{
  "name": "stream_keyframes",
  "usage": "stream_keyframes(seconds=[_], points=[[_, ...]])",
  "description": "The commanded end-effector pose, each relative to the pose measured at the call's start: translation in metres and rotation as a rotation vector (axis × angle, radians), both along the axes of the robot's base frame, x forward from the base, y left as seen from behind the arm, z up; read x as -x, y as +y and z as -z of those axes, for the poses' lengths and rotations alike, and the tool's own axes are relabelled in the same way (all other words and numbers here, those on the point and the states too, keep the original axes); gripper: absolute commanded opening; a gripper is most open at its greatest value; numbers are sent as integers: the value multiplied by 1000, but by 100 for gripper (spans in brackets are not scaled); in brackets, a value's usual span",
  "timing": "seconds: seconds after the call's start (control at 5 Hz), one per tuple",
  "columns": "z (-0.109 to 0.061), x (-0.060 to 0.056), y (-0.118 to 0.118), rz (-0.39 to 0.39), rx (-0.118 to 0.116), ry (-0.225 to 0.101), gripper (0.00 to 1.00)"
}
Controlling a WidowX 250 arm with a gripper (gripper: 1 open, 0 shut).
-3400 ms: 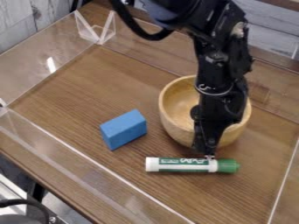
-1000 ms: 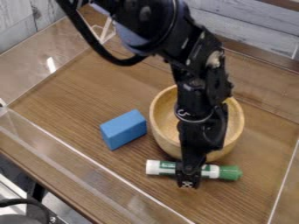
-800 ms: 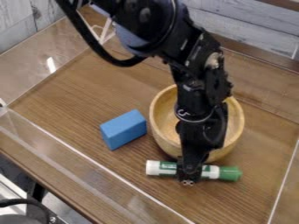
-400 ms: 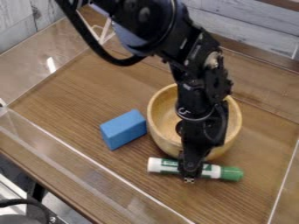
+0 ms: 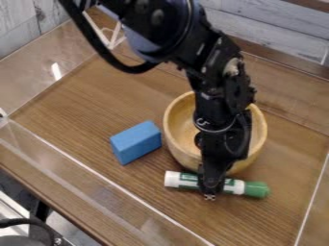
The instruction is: Put the green marker in the brown bowl
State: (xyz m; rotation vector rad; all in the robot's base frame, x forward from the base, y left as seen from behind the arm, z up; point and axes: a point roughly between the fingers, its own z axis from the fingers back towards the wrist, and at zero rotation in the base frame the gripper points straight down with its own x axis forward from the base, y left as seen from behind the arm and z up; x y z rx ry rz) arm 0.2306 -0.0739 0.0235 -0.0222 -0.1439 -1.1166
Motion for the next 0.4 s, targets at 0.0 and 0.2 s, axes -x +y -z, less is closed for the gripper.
stream_keyframes(seconds=[0.0,0.2], points=[[13,5,0,16,-8,19,0],[15,4,0,16,-9,16,0]])
